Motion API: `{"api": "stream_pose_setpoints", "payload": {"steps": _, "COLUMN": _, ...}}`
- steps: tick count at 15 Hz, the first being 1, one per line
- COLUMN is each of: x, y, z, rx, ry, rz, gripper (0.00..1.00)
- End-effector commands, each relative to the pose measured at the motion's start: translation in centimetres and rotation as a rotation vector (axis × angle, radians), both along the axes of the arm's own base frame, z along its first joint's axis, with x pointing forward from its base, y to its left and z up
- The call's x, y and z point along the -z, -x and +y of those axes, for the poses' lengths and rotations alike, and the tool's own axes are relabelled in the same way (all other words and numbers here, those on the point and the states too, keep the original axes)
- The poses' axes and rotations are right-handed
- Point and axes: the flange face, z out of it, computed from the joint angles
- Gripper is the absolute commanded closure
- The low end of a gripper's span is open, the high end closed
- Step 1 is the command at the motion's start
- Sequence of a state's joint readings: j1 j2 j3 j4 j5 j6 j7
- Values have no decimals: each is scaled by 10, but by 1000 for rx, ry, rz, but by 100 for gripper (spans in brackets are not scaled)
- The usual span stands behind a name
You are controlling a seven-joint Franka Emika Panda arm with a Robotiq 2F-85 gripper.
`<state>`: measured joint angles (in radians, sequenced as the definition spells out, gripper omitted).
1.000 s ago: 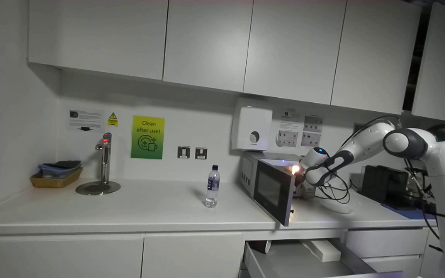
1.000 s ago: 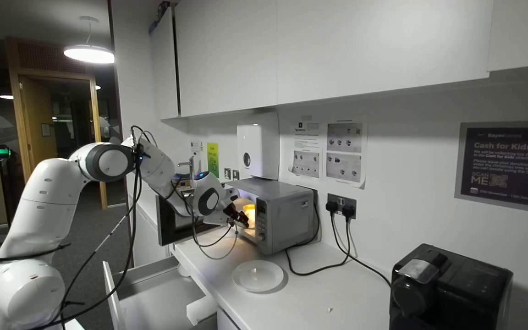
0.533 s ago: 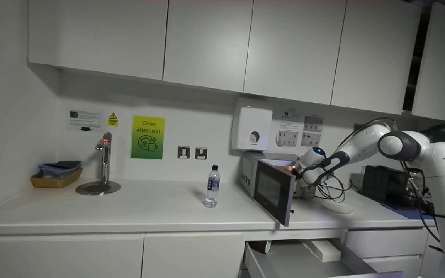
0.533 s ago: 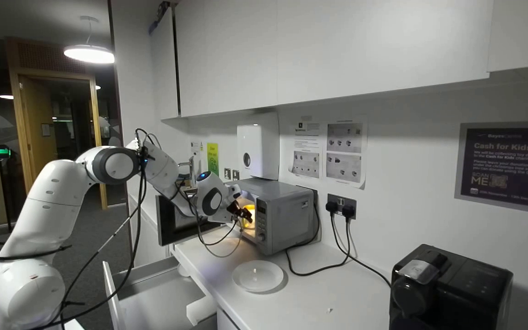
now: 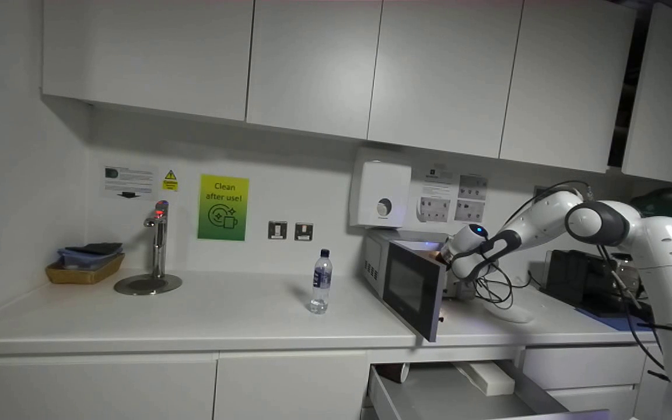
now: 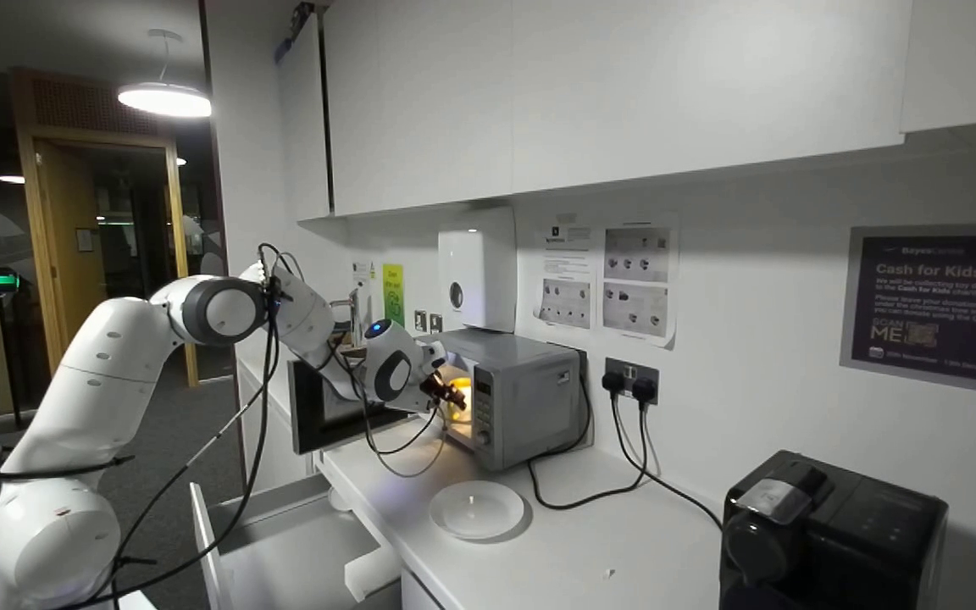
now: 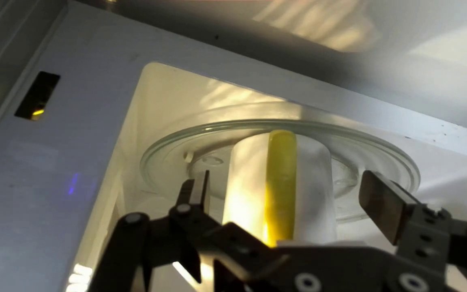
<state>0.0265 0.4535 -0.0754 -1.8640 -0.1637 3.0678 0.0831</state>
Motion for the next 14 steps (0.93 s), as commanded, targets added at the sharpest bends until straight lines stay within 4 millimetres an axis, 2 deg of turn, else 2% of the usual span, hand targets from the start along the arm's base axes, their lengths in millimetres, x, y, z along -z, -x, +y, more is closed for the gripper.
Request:
{"api": "stream_pose_setpoints", "payload": {"steps": 1, "x": -9, "y": -8, "z": 8, "rx": -3, "ry": -45, "rz": -43, "gripper": 0}}
{"api": "stream_pose_setpoints", "payload": {"steps": 2, "x": -10, "y": -8, "z": 10, "rx": -3, "ry": -50, "rz": -46, "gripper": 3}}
{"api": "stream_pose_setpoints", "payload": {"steps": 3, "x": -12, "y": -8, "z": 11, "rx": -3, "ry": -46, "rz": -47, "gripper": 26}}
{"api": "stream_pose_setpoints", "payload": {"steps": 5, "x": -15, "y": -8, "z": 10, "rx": -5, "ry": -39, "rz": -51, "gripper": 31}}
{"api": "stream_pose_setpoints", "payload": {"steps": 14, "x": -18, "y": -7, "z": 9, "rx": -10, "ry": -26, "rz": -50, "gripper": 99}}
